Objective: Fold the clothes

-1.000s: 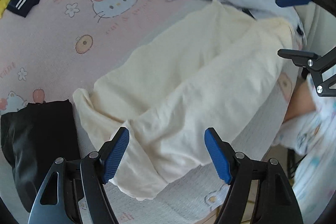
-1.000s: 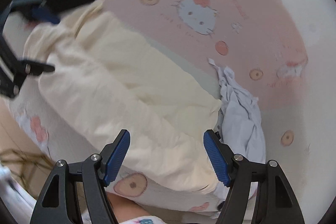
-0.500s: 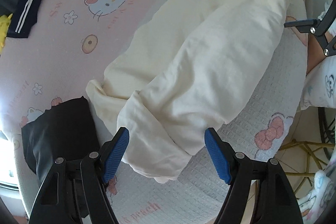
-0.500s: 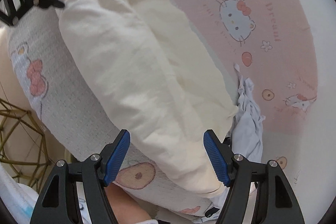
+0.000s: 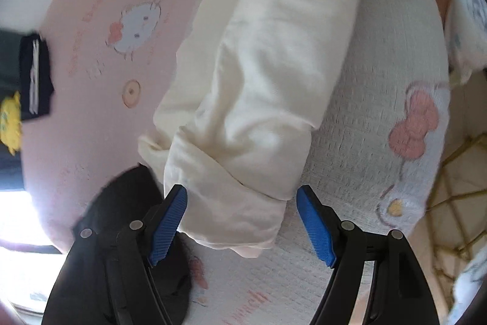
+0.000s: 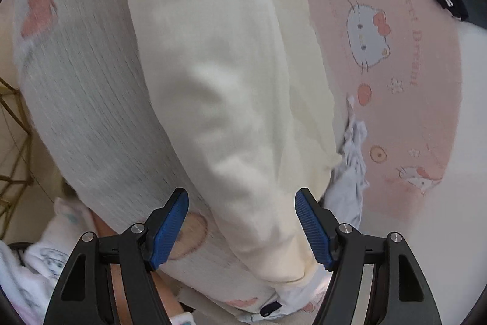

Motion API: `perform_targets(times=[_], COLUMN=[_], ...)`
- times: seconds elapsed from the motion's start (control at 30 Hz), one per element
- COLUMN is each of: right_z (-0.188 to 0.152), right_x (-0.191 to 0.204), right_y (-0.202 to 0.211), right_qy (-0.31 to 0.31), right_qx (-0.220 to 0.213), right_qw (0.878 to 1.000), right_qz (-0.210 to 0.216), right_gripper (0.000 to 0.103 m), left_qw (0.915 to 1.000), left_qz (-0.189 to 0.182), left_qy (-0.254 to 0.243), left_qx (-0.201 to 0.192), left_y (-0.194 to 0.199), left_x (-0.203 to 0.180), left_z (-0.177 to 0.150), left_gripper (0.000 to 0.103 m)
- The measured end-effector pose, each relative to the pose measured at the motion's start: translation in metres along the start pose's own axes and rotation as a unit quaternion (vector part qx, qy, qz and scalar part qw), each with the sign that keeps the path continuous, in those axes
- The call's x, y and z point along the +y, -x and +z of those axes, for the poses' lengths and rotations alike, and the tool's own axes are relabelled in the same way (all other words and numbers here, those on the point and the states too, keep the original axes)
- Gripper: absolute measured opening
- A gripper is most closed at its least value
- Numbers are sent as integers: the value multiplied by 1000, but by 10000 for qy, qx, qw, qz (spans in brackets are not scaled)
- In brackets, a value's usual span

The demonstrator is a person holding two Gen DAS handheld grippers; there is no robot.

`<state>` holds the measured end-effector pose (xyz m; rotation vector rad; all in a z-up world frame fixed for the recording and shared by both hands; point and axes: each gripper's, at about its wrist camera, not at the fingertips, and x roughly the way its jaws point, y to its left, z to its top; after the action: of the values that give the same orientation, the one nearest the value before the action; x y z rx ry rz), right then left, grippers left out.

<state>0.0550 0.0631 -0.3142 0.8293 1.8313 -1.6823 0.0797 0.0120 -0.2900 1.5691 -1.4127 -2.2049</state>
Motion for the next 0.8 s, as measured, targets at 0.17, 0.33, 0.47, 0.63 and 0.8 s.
perform_targets(times=[0.17, 0.33, 0.47, 0.63, 0.8], right_z=[-15, -18, -16, -20, -25], right_x=[3, -3, -12, -13, -21], right_y=[-19, -30, -40, -40, -38], right_qy=[536, 654, 462, 309, -13], right_qx=[104, 8, -25, -182, -239], right_qw=[9978, 9954, 9964, 9971, 9997], right_qz=[-371, -697, -710, -671, 89], right_gripper=[72, 76, 79, 74, 43], left_qw=[9948, 9826, 9878, 9950, 9993], left_qz=[739, 1352, 1194, 926, -129], left_qy=[-674, -1266, -992, -366, 324], left_qx=[-178, -139, -118, -16, 139], left_y=[-2, -17, -18, -24, -24], left_x=[-28, -46, -37, -16, 4], left_z=[-1, -2, 0, 6, 9], left_gripper=[75, 79, 82, 97, 64])
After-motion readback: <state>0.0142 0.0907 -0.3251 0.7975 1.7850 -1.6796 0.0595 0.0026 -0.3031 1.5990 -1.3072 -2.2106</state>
